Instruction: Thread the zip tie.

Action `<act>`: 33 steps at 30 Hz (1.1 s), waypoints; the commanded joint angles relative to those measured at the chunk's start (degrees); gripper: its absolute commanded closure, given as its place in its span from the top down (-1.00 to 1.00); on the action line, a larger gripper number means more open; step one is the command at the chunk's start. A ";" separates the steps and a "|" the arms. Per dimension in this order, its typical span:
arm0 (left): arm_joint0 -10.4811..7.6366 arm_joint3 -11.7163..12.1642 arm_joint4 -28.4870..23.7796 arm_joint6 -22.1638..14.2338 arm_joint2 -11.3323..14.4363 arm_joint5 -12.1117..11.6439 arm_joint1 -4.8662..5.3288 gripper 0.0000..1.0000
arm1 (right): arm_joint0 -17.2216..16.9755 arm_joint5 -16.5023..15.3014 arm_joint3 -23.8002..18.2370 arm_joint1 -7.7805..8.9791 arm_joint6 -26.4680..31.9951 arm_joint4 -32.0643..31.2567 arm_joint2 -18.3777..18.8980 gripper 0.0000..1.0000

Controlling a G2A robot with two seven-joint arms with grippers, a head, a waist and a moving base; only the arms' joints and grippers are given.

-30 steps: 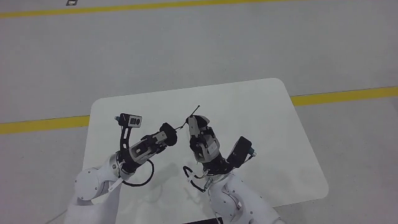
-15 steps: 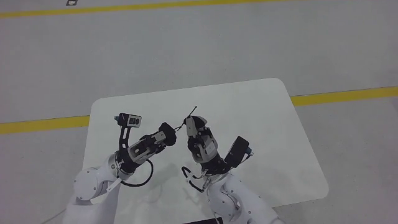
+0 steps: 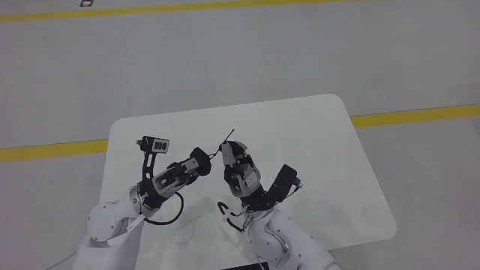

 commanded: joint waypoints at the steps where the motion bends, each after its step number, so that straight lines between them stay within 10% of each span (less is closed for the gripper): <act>1: -0.03 -0.06 0.27 0.13 0.08 0.00 0.18 -1.00 | -0.06 -0.02 0.03 -0.01 -0.16 -0.05 0.09 -1.00; 8: -0.03 -0.06 0.27 0.13 0.08 0.00 0.18 -1.00 | -0.22 -0.12 0.02 -0.06 -0.27 -0.34 0.27 -1.00; 15: -0.03 -0.06 0.27 0.13 0.08 0.00 0.18 -1.00 | -0.49 0.19 -0.24 -0.12 -0.39 -0.51 0.46 1.00; 33: -0.03 -0.06 0.27 0.13 0.08 0.00 0.18 -1.00 | -2.88 1.83 3.10 1.31 -4.79 -12.29 6.19 1.00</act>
